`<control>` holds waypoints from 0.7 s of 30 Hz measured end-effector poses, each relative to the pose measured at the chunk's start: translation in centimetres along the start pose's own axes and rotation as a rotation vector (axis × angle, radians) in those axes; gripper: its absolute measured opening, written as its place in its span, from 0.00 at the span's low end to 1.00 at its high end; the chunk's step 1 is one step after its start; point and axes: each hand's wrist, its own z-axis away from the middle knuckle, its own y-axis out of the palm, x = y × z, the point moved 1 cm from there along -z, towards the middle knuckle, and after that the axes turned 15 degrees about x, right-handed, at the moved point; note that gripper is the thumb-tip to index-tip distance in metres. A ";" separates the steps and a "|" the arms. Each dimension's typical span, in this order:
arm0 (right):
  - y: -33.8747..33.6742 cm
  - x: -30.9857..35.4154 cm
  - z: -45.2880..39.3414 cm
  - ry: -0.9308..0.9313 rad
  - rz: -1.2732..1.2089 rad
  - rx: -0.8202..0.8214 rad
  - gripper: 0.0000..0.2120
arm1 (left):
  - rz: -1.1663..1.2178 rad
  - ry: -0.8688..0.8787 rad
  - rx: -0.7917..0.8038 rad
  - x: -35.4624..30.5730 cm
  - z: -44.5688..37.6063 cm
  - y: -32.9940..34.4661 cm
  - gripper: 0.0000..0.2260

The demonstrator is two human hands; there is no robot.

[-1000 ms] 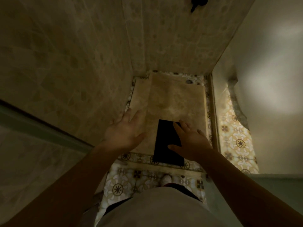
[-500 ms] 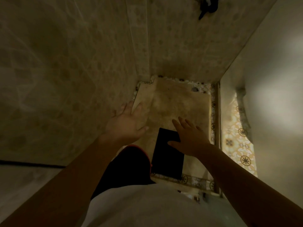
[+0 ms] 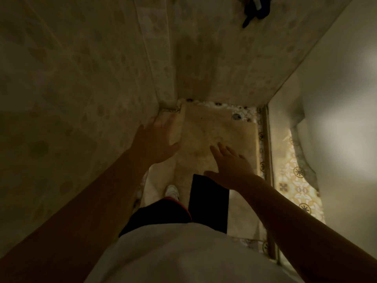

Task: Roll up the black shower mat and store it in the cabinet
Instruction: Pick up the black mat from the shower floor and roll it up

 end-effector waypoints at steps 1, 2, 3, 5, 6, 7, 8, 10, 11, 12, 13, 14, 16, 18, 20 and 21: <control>-1.2 0.0 -1.3 0.007 -0.003 0.004 0.43 | -0.014 -0.001 0.017 1.0 -1.6 -0.7 0.39; -2.3 0.0 -2.6 0.018 -0.008 0.006 0.43 | -0.028 -0.002 0.037 1.9 -3.1 -1.4 0.39; -3.5 0.1 -3.8 0.031 -0.016 0.004 0.43 | -0.042 0.001 0.055 2.7 -4.5 -2.1 0.39; -5.9 0.0 -6.1 0.059 -0.041 0.007 0.43 | -0.071 0.017 0.080 4.2 -6.9 -3.6 0.39; -7.1 0.1 -7.2 0.074 -0.054 0.011 0.43 | -0.089 0.025 0.085 4.9 -8.0 -4.3 0.39; -8.1 0.1 -8.2 0.086 -0.065 0.015 0.43 | -0.103 0.035 0.087 5.6 -9.1 -5.1 0.39; -9.1 0.2 -9.0 0.092 -0.073 0.016 0.43 | -0.113 0.043 0.086 6.1 -10.1 -5.9 0.39; -10.8 0.4 -10.4 0.100 -0.087 0.009 0.43 | -0.126 0.050 0.091 6.8 -12.1 -7.3 0.38; -11.5 0.4 -11.0 0.101 -0.094 -0.002 0.42 | -0.130 0.055 0.098 6.9 -12.9 -7.8 0.39; -12.3 0.3 -11.6 0.099 -0.102 -0.009 0.42 | -0.132 0.060 0.106 7.0 -13.7 -8.3 0.39; -12.9 0.2 -12.3 0.099 -0.109 -0.011 0.42 | -0.134 0.068 0.113 7.0 -14.6 -8.7 0.39; -13.6 -0.1 -12.9 0.103 -0.111 -0.010 0.42 | -0.139 0.077 0.114 7.0 -15.5 -9.1 0.39; -14.7 -1.0 -14.4 0.112 -0.106 -0.003 0.43 | -0.141 0.101 0.115 6.7 -17.6 -9.9 0.39; -15.8 -2.4 -16.1 0.127 -0.115 0.006 0.43 | -0.145 0.121 0.124 6.2 -19.9 -10.9 0.40; -17.1 -4.0 -17.9 0.136 -0.131 0.010 0.43 | -0.146 0.138 0.134 5.5 -22.5 -11.9 0.39; -17.7 -5.0 -18.8 0.137 -0.135 0.012 0.43 | -0.149 0.149 0.138 5.0 -24.0 -12.4 0.39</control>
